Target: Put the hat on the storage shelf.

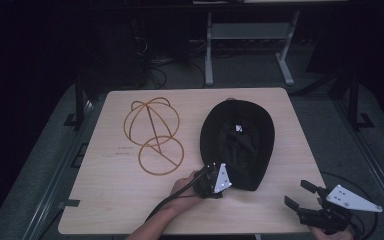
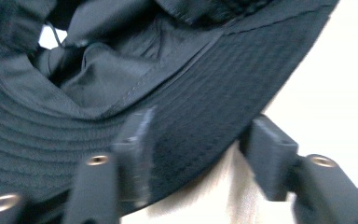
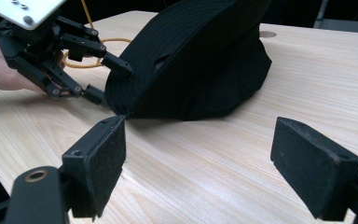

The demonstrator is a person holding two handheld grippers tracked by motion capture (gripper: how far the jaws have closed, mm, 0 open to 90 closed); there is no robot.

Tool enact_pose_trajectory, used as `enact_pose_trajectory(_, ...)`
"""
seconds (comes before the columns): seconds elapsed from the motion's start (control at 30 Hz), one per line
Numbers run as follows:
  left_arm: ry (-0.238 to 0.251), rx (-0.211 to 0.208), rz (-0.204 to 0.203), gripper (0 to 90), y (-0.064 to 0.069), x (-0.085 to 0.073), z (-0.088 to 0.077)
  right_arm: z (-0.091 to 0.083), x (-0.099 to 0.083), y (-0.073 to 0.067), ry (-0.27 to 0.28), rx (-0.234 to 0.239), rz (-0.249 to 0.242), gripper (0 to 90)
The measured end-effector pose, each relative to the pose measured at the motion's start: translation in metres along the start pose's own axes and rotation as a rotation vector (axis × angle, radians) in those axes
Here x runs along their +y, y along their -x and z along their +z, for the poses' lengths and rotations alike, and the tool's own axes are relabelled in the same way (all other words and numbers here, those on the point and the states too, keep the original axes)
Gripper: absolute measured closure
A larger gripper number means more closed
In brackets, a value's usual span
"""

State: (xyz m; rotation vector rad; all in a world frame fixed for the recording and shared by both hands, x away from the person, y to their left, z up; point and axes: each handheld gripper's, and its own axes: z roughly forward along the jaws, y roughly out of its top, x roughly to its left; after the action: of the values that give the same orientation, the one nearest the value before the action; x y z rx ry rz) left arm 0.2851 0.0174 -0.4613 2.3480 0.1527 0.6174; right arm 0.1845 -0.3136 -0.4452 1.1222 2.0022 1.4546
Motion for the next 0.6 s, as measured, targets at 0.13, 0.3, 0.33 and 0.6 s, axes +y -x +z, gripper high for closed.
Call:
enact_pose_trajectory(0.13, 0.015, 0.007, 0.041, 65.2, -0.001, 0.004, -0.004, 0.002, 0.001, 0.001, -0.011, 0.001, -0.008, 17.6)
enact_pose_trajectory(0.3, 0.036, 0.015, 0.084, 80.0, -0.003, 0.012, -0.008, 0.007, 0.002, 0.002, -0.025, 0.009, -0.01, 17.6)
enact_pose_trajectory(0.33, 0.034, 0.017, 0.096, 82.8, -0.003, 0.013, -0.009, 0.008, 0.002, 0.002, -0.032, 0.013, -0.009, 17.6)
enact_pose_trajectory(0.6, 0.075, -0.008, 0.119, 86.8, -0.003, 0.014, -0.022, 0.022, 0.008, 0.008, -0.079, 0.04, -0.026, 19.5)
